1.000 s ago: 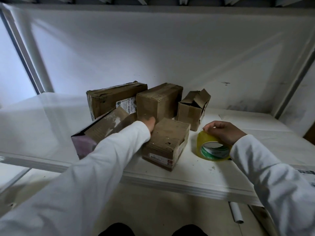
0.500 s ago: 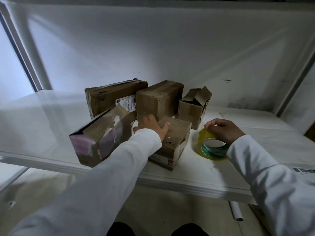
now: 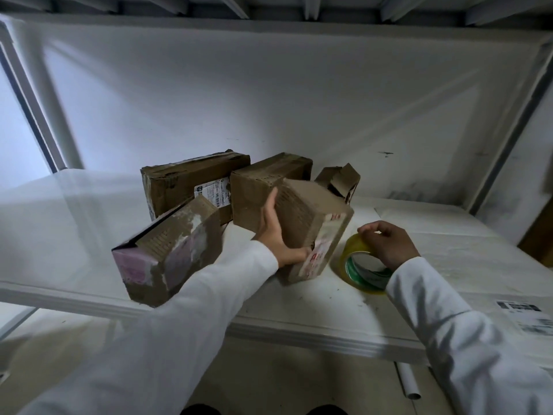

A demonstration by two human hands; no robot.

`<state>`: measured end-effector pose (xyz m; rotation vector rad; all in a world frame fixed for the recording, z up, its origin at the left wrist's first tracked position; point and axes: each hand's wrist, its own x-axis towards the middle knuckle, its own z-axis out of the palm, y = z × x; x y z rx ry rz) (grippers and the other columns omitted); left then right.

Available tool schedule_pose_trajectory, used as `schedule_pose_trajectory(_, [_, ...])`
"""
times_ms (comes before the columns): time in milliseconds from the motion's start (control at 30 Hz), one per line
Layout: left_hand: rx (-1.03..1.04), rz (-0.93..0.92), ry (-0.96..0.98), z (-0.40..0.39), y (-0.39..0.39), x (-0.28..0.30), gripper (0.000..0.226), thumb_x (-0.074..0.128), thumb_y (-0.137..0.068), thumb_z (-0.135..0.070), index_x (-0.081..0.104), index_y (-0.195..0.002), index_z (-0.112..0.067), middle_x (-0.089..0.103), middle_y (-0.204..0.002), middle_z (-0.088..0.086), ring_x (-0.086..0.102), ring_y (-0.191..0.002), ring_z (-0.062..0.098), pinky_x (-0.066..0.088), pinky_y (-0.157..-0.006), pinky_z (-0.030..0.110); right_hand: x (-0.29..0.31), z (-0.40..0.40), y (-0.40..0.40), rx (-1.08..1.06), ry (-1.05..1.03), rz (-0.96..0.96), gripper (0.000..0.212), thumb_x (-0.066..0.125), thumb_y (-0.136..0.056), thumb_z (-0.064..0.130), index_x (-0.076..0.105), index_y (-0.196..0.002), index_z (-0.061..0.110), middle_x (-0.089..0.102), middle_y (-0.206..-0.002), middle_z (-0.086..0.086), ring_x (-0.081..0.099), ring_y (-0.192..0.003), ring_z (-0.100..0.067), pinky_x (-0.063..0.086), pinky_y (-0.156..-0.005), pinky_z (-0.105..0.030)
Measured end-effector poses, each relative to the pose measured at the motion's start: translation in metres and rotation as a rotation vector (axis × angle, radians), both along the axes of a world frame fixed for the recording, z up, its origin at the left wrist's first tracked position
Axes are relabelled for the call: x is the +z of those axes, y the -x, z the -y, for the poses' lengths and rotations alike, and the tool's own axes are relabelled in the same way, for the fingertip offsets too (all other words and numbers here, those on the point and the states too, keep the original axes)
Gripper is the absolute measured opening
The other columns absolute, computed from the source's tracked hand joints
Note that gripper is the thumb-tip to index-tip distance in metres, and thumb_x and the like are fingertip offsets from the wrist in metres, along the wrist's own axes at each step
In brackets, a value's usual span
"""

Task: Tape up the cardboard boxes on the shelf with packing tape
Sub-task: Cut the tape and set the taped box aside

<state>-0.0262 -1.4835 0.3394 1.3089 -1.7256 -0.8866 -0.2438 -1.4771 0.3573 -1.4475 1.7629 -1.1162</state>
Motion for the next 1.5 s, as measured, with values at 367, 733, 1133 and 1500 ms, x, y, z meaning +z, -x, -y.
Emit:
schedule_pose_trajectory(367, [0.183,0.061,0.314,0.002,-0.042,0.008,0.093,0.075,-0.072,-0.042,0.022,-0.147,-0.027,0.032,-0.149,0.001,0.031,-0.136,0.019,0.029,-0.111,0.040,0.000,0.003,-0.005,0.014,-0.039,-0.077,0.016,0.051,-0.093,0.024,0.063,-0.085,0.029,0.056,-0.102,-0.001,0.051,-0.093,-0.025,0.044,-0.092,-0.040])
schedule_pose_trajectory(733, [0.271,0.653,0.779,-0.007,-0.027,0.035,0.021,0.075,-0.078,-0.038,0.073,-0.082,-0.018,0.061,-0.082,0.000,0.056,-0.081,0.022,0.033,-0.066,0.027,-0.003,0.000,-0.008,-0.024,-0.049,-0.093,0.020,0.053,-0.090,0.030,0.062,-0.073,0.033,0.059,-0.094,0.005,0.056,-0.097,-0.027,0.040,-0.100,-0.050])
schedule_pose_trajectory(1133, [-0.001,0.853,0.088,0.005,-0.034,0.076,0.083,0.042,-0.076,-0.073,0.023,-0.148,-0.036,0.024,-0.156,-0.005,0.019,-0.143,0.021,0.020,-0.113,0.038,-0.007,0.001,-0.009,-0.048,-0.044,-0.106,0.019,0.052,-0.088,0.035,0.063,-0.072,0.036,0.061,-0.100,0.003,0.055,-0.101,-0.029,0.039,-0.099,-0.052])
schedule_pose_trajectory(1500, [0.262,1.182,-0.116,0.024,-0.001,0.101,0.107,0.036,-0.064,-0.092,0.025,-0.149,-0.028,0.024,-0.153,0.010,0.012,-0.141,0.033,0.007,-0.115,0.050,-0.005,-0.003,-0.007,-0.046,-0.046,-0.069,0.018,0.051,-0.089,0.031,0.062,-0.074,0.033,0.059,-0.094,0.007,0.054,-0.098,-0.028,0.038,-0.100,-0.052])
